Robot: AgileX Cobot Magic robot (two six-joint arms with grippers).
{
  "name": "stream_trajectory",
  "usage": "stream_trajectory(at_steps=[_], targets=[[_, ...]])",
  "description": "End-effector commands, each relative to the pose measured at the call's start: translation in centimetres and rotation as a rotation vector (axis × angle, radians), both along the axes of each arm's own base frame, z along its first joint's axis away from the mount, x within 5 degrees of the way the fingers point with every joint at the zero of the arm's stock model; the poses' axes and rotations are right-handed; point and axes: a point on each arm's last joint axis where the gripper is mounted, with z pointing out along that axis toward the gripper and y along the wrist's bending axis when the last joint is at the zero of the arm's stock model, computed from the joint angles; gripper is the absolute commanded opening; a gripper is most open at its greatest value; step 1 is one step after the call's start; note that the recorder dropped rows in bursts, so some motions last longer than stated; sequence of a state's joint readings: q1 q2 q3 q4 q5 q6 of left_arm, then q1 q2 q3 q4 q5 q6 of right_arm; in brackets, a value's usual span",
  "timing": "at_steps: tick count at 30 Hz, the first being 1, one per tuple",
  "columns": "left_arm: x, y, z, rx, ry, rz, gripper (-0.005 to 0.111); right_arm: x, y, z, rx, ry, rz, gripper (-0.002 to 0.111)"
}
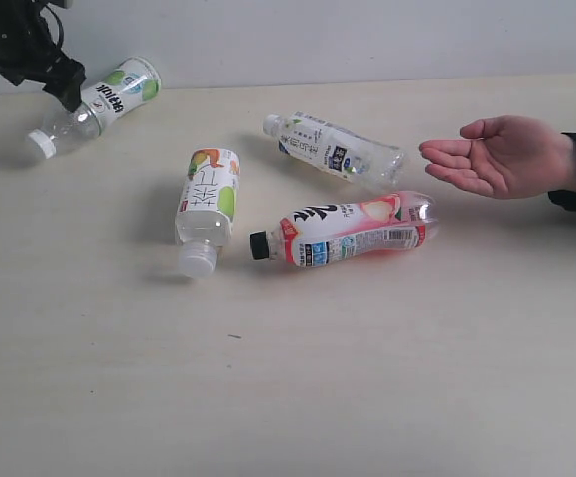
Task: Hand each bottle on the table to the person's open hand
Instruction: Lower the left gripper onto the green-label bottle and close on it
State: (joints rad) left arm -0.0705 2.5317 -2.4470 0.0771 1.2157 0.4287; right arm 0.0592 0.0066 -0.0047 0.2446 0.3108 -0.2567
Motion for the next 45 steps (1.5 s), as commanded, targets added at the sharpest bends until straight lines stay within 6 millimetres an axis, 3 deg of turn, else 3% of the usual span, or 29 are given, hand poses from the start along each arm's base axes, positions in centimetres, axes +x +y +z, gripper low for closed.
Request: stream_trajectory(at_steps=[1,15,45], targets=[[0.4,-0.3,0.5,-0.032,-0.051,-0.034,0.085,0.0,-0.1,-0.1,-0.008,-0.004,-0.006,0.000],[1.4,-0.9,-1.7,-0.074,-0.093,-0.069,0.086,0.0,-0.1,-0.1,-0.008,-0.004,-0.006,0.000],[1.4,-1.0,-6.3,-0.079,0.014,-0.059,0.086,0.0,-0.1,-0.1,-0.008,-0.004,-0.006,0.000]])
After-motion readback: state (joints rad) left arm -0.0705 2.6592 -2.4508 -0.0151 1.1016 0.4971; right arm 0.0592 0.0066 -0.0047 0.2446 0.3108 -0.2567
